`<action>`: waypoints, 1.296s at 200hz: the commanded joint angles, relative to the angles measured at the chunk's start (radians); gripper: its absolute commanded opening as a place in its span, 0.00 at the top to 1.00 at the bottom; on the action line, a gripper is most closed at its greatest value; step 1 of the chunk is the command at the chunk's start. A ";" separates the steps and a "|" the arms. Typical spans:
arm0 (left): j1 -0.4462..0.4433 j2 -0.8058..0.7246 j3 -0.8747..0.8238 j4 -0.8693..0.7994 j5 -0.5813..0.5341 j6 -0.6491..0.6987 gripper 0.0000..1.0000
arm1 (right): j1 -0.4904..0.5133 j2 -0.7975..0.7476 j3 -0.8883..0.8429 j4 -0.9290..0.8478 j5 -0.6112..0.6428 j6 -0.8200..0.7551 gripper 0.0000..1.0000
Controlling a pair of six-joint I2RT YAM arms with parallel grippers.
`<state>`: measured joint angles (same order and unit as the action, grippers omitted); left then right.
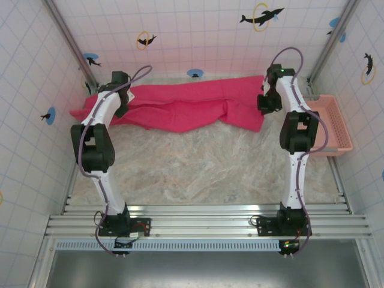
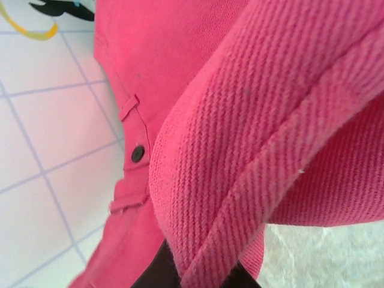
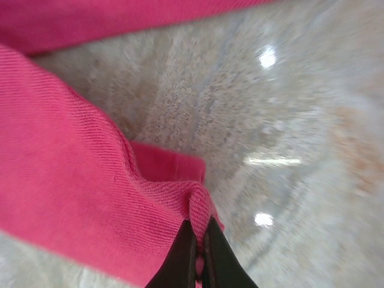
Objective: Roll up the long pants
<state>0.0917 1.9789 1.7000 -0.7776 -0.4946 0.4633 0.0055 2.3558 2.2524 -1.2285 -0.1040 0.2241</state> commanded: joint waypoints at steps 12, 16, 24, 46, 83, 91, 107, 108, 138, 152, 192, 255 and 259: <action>0.011 -0.190 -0.176 -0.004 0.017 0.006 1.00 | -0.031 -0.209 -0.062 -0.003 0.036 -0.065 1.00; 0.012 -0.209 -0.201 0.002 0.014 0.008 1.00 | -0.033 -0.224 -0.082 0.003 0.035 -0.069 1.00; 0.014 -0.239 -0.243 0.007 0.002 0.006 1.00 | -0.035 -0.256 -0.125 0.018 0.040 -0.076 1.00; 0.029 -0.297 -0.306 -0.018 -0.028 -0.028 1.00 | -0.038 -0.379 -0.293 0.095 0.053 -0.081 1.00; 0.063 -0.379 -0.377 -0.067 -0.068 -0.094 1.00 | -0.058 -0.549 -0.506 0.142 0.059 -0.108 1.00; 0.066 -0.402 -0.393 -0.075 -0.073 -0.103 1.00 | -0.064 -0.582 -0.538 0.146 0.066 -0.115 1.00; 0.069 -0.446 -0.427 -0.106 -0.079 -0.124 1.00 | -0.076 -0.650 -0.597 0.146 0.087 -0.131 1.00; 0.070 -0.449 -0.430 -0.107 -0.080 -0.125 1.00 | -0.077 -0.655 -0.600 0.146 0.088 -0.133 1.00; 0.068 -0.555 -0.508 -0.143 -0.090 -0.137 1.00 | -0.116 -0.757 -0.629 0.150 0.124 -0.150 1.00; 0.069 -0.576 -0.505 -0.177 -0.079 -0.150 1.00 | -0.130 -0.756 -0.590 0.154 0.120 -0.139 1.00; 0.069 -0.531 -0.439 -0.198 -0.061 -0.119 1.00 | -0.137 -0.592 -0.320 0.153 0.070 -0.104 1.00; 0.075 -0.232 -0.127 -0.274 0.073 -0.107 1.00 | -0.069 -0.102 0.343 0.148 0.000 -0.055 1.00; 0.075 -0.210 -0.111 -0.279 0.076 -0.104 1.00 | -0.064 -0.071 0.384 0.151 -0.002 -0.051 1.00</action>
<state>0.1516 1.6634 1.4952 -0.9939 -0.4408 0.3431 -0.0811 2.1330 2.4248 -1.1076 -0.1116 0.1402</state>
